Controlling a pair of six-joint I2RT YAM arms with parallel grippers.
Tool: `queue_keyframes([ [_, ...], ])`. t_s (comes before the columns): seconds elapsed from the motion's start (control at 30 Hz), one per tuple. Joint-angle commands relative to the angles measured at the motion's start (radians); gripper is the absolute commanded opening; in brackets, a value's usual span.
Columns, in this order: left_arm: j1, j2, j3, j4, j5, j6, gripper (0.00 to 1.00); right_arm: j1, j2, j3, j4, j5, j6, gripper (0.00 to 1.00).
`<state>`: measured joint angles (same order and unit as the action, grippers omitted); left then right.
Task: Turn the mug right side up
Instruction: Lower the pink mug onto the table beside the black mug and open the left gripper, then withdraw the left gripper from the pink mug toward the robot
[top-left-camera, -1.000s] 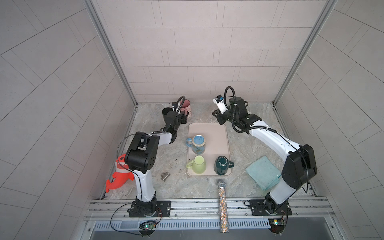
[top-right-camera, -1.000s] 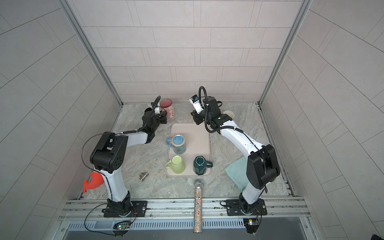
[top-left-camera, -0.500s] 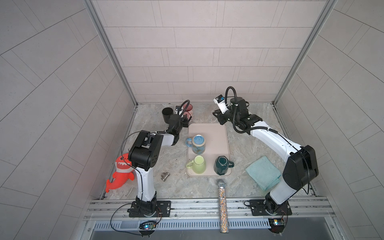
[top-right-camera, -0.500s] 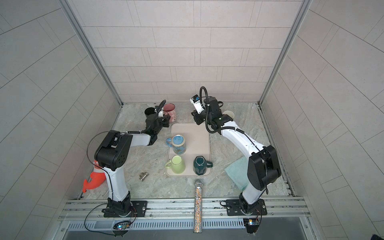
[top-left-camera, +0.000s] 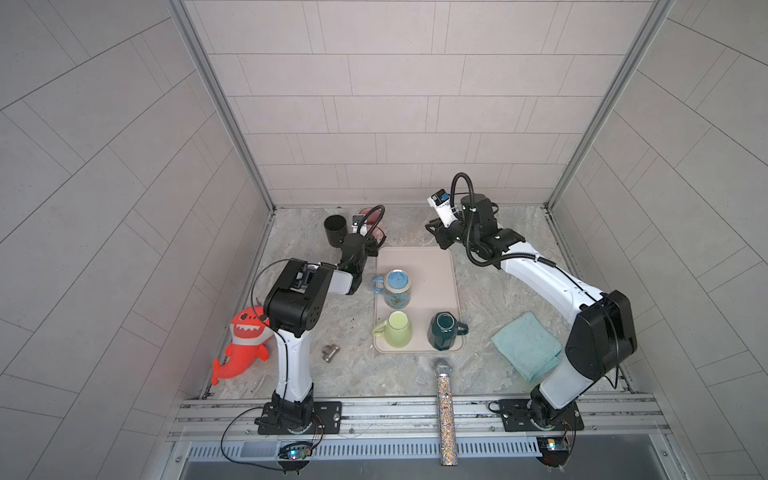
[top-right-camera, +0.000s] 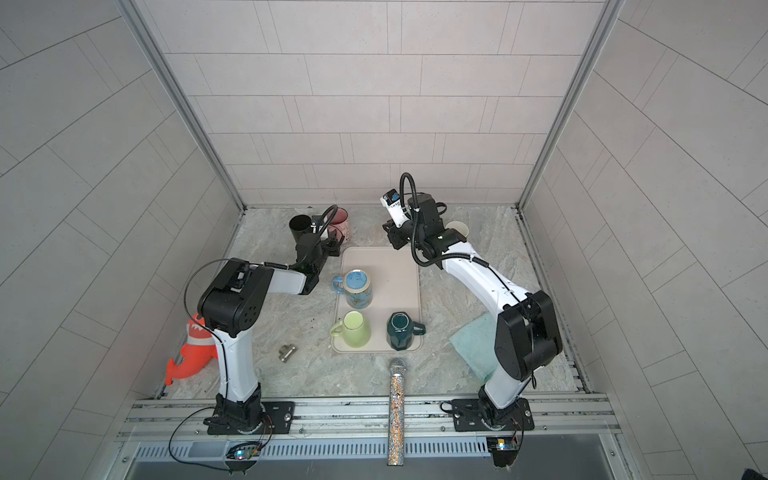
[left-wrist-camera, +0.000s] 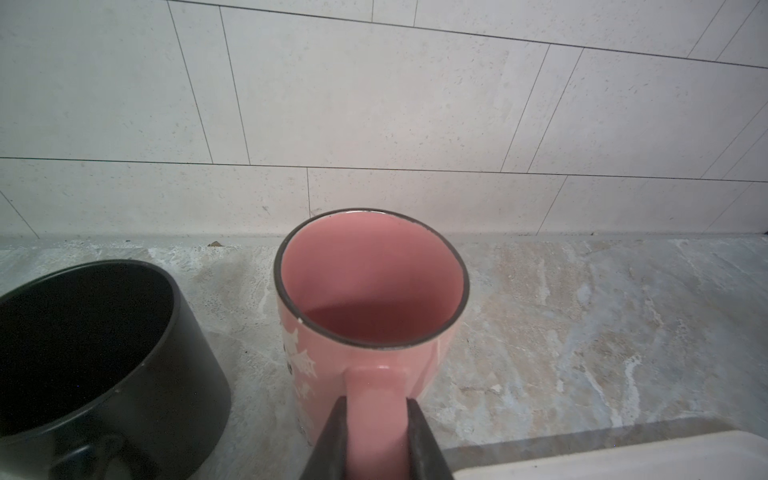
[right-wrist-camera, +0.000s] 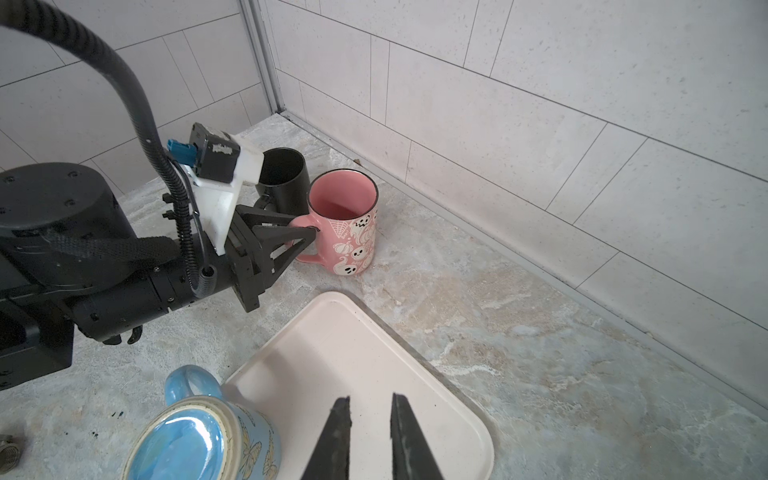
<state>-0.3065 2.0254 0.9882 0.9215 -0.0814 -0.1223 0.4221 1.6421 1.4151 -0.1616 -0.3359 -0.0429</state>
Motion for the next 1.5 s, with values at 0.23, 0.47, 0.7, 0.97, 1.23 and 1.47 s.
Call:
queue_keyframes([
  [0.23,-0.004,-0.019,-0.010,0.171,-0.036,-0.020,0.22,-0.005,-0.044,-0.013,0.012,-0.014,0.020,0.19],
  [0.47,-0.005,-0.028,-0.016,0.167,-0.029,-0.031,0.44,-0.005,-0.053,-0.021,0.020,-0.017,0.027,0.19],
  [0.7,-0.004,-0.057,-0.041,0.173,-0.030,-0.044,0.58,-0.005,-0.079,-0.037,0.025,-0.020,0.042,0.19],
  [0.97,-0.005,-0.187,-0.127,0.171,-0.020,-0.073,0.81,0.013,-0.178,-0.106,0.025,0.009,0.091,0.20],
  [1.23,-0.014,-0.410,-0.208,0.023,0.003,-0.114,0.86,0.122,-0.338,-0.214,-0.013,0.148,0.135,0.20],
  [1.47,-0.016,-0.644,-0.133,-0.408,0.058,-0.168,0.86,0.195,-0.451,-0.250,-0.084,0.207,0.152,0.22],
])
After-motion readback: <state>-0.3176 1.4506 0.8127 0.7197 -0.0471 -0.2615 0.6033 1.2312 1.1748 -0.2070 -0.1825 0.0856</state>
